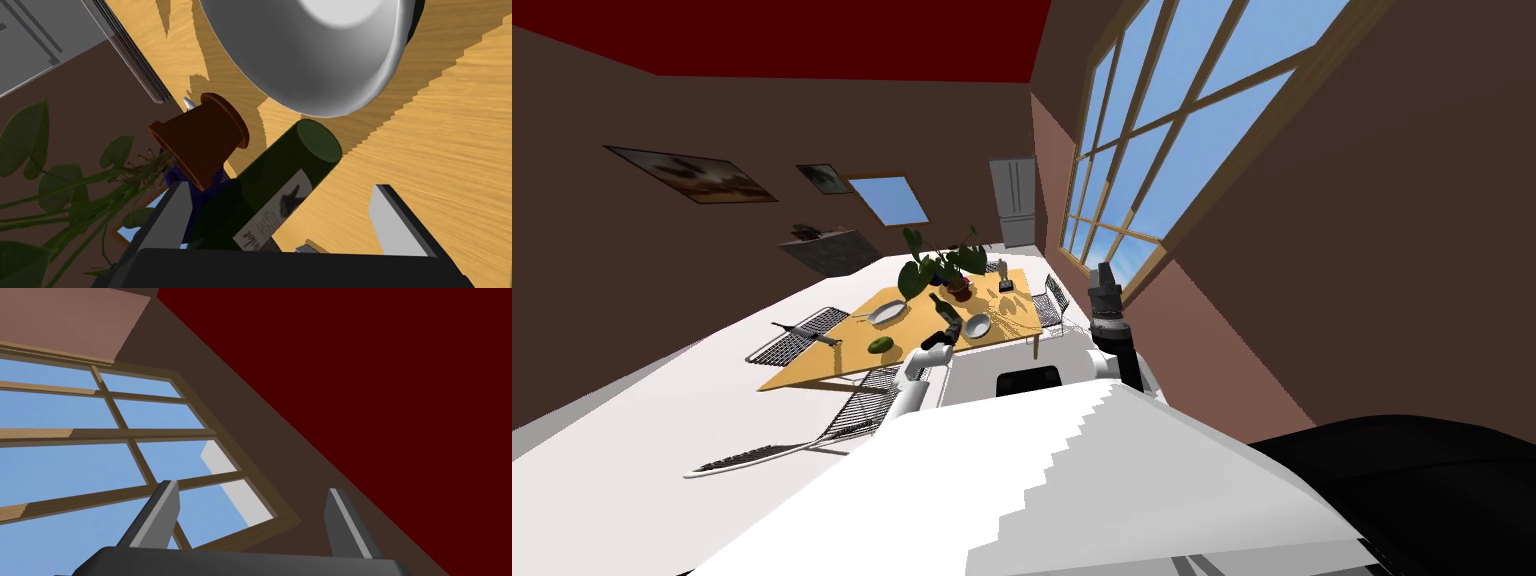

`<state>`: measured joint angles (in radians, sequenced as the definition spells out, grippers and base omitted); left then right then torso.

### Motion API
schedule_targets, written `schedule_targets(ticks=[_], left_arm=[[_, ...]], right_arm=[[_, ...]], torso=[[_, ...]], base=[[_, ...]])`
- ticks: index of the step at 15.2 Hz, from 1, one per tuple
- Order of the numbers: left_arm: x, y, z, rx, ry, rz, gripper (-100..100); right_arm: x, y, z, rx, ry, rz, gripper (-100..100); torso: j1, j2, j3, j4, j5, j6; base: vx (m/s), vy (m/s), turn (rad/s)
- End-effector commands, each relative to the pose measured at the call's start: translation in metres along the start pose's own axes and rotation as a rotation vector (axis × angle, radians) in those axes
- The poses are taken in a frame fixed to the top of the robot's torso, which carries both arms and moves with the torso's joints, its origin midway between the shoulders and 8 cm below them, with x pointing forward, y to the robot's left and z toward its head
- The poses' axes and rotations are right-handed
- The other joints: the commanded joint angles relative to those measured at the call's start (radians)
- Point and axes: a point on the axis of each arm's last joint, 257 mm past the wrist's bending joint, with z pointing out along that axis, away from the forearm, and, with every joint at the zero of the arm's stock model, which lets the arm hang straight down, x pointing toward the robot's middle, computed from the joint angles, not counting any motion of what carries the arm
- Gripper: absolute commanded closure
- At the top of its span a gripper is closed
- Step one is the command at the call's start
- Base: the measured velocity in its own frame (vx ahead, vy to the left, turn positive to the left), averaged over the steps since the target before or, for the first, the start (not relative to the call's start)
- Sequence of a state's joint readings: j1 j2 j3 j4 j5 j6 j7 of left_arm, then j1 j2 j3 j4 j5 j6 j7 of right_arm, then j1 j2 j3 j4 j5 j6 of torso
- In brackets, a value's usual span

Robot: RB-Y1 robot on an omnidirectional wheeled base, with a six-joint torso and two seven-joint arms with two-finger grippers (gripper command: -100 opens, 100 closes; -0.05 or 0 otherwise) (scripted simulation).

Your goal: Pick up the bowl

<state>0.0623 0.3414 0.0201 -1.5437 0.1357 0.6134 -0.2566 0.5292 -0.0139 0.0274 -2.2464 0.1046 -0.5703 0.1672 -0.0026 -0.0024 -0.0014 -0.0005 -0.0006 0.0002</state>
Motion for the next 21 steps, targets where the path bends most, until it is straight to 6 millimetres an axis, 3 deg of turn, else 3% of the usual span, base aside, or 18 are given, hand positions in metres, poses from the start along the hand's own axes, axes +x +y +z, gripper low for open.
schedule_targets(ticks=[1, 7, 21], left_arm=[[0.003, 0.016, 0.004, -0.061, 0.015, 0.006, -100], [0.007, 0.050, 0.012, -0.204, 0.052, 0.019, -100], [0.022, 0.108, 0.007, -0.464, 0.140, 0.033, -100]], right_arm=[[0.000, 0.000, 0.000, 0.000, 0.000, 0.000, 0], [0.000, 0.000, 0.000, 0.000, 0.000, 0.000, 0], [0.000, 0.000, 0.000, 0.000, 0.000, 0.000, 0]], torso=[[0.000, 0.000, 0.000, 0.000, 0.000, 0.000], [0.000, 0.000, 0.000, 0.000, 0.000, 0.000], [0.001, 0.000, 0.000, 0.000, 0.000, 0.000]], base=[[0.036, -0.038, -0.039], [0.027, -0.027, -0.036], [0.026, -0.024, -0.030]])
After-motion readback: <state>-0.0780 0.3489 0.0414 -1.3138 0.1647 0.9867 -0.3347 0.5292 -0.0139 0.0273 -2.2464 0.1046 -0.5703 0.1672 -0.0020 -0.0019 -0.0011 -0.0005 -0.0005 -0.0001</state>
